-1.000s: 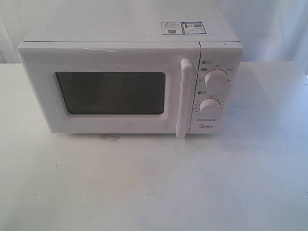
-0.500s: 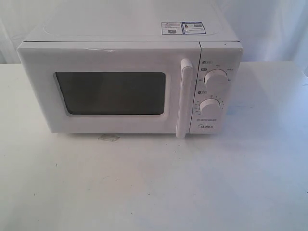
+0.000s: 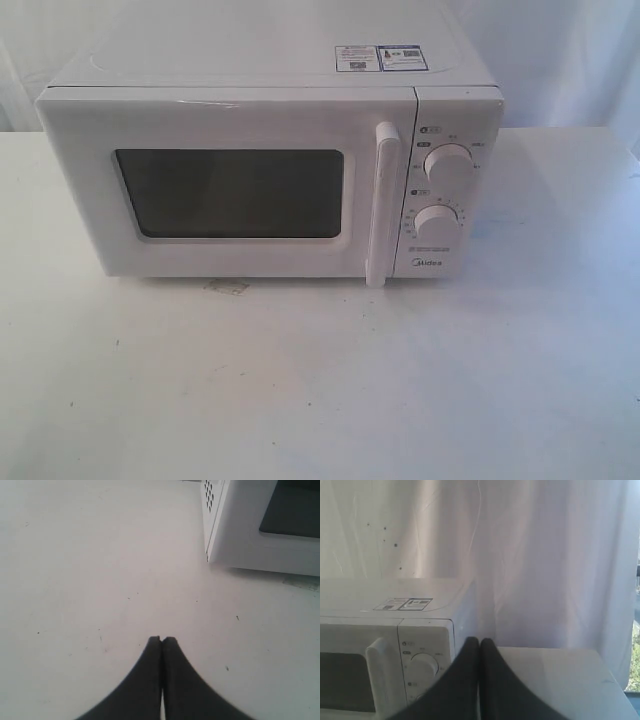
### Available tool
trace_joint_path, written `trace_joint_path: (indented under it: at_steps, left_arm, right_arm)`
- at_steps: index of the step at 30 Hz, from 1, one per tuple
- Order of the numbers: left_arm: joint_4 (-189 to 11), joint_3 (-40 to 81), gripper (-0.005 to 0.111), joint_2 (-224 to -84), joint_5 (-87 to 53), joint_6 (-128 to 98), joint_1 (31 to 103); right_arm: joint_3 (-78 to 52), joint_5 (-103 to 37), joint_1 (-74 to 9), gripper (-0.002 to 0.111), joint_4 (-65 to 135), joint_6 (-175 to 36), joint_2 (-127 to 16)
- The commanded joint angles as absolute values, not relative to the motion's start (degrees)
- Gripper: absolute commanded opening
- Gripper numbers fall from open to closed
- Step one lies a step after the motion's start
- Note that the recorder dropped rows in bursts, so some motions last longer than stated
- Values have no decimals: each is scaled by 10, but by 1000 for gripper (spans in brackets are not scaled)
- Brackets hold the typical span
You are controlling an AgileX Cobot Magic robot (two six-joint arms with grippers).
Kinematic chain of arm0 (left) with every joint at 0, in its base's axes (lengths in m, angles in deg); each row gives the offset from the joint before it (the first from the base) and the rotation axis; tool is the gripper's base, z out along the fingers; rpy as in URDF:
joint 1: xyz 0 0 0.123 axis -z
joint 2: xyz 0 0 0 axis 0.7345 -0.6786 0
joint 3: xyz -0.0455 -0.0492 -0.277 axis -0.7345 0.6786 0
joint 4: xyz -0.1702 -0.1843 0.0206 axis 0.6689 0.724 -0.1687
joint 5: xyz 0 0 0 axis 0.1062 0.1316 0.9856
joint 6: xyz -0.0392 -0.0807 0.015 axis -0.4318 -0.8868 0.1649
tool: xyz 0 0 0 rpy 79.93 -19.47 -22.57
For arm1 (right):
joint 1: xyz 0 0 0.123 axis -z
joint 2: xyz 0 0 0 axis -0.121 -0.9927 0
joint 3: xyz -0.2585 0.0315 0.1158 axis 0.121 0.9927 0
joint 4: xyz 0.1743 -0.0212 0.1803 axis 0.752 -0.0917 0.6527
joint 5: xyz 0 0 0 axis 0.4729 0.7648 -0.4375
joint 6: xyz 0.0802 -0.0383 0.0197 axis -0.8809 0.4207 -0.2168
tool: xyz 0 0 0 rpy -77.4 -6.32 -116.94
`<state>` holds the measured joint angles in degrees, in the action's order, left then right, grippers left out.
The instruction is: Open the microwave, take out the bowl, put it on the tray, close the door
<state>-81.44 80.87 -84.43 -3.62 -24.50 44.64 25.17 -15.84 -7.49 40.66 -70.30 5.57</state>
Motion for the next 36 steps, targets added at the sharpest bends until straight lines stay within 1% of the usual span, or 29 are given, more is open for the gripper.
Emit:
trace_joint_path:
  at_steps: [1,8,12,18,23,25,27,28,29,30,31,32,35,36]
  left_arm:
    - [-812,811,0,-842,-37,-246,444]
    - [-812,811,0,-842,-37,-246,444]
    - [-812,811,0,-842,-37,-246,444]
    - [-812,811,0,-842,-37,-246,444]
    - [-812,811,0,-842,-37,-246,444]
    - [-812,811,0,-842,-37,-246,444]
    - [-812,811,0,-842,-37,-246,444]
    - [-812,811,0,-842,-37,-246,444]
    - [-812,811,0,-842,-37,-246,444]
    - [-812,811,0,-842,-37,-246,444]
    - [-812,811,0,-842,-37,-246,444]
    - [-812,811,0,-842,-37,-246,444]
    - [-812,811,0,-842,-37,-246,444]
    - [-812,811,0,-842,-37,-246,444]
  right_arm:
    - [246,-152,-76,0,409,-708,54]
    - [246,-162,-76,0,411,-721,53]
    - [246,-207,-76,0,412,-729,15]
    - [246,-232,-76,0,412,-727,-121]
    - [246,-254,-76,0,412,-727,-285]
    - [242,-250,-106,0,419,-725,-345]
    - [234,-234,-137,0,420,-699,-368]
    - [223,-217,-175,0,433,-662,-387]
    - [218,-208,-195,0,446,-636,-394]
    - [208,-187,-232,0,488,-557,-403]
    - [201,-169,-250,0,518,-503,-408]
    - [186,-116,-278,0,593,-393,-416]
    - [164,-14,-303,0,724,-186,-431]
    - [153,50,-304,0,797,-52,-440]
